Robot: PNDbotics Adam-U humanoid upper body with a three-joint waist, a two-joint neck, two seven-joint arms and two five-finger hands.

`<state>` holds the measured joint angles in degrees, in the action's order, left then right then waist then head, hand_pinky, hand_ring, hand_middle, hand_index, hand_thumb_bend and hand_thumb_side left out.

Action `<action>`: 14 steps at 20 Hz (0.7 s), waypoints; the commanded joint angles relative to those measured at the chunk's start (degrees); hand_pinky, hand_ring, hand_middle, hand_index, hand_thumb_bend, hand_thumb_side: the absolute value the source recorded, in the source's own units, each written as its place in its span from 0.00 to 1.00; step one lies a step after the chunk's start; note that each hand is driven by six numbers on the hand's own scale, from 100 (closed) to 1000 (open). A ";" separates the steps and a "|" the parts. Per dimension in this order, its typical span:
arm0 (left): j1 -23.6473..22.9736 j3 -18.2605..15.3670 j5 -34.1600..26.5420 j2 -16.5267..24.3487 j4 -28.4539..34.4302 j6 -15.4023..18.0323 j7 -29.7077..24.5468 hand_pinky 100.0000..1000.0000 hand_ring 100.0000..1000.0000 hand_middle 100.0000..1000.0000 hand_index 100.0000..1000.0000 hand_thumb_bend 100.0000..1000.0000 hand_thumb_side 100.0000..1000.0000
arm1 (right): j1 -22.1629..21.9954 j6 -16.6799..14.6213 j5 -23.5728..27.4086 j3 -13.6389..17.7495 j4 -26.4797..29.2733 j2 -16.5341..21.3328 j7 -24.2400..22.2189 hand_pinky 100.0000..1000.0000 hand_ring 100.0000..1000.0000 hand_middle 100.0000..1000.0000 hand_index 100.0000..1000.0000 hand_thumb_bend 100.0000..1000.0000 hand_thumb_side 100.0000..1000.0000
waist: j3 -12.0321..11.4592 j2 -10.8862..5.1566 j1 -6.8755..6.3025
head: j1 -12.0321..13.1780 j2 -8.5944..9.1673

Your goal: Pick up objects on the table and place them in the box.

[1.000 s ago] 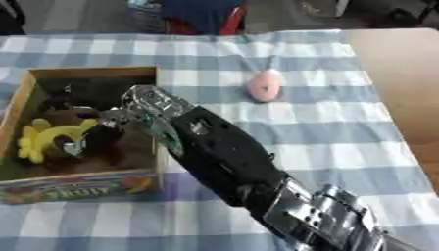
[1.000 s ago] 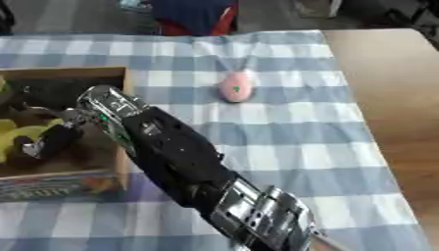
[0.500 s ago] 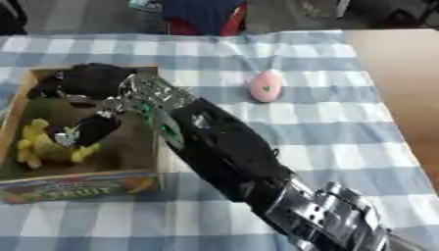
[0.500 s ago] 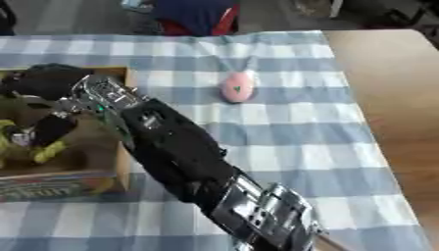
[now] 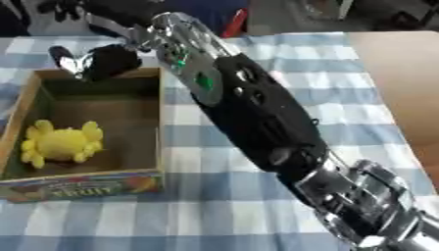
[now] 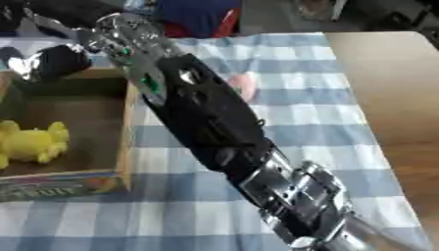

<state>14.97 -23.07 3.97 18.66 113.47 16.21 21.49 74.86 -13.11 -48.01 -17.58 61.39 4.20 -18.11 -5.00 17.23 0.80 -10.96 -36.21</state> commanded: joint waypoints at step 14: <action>-1.47 -1.59 1.57 0.71 1.12 -0.16 1.32 0.30 0.55 0.49 0.80 0.36 0.52 | -4.47 6.46 4.98 6.29 5.43 18.50 -0.16 0.67 0.83 0.78 0.96 0.00 0.75 | 1.53 -0.41 -0.89 | 2.35 -1.55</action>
<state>13.40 -23.98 5.17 18.58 113.47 16.04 22.49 69.38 -7.07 -43.62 -12.29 65.34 20.41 -18.46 -3.48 17.83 0.21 -8.84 -37.34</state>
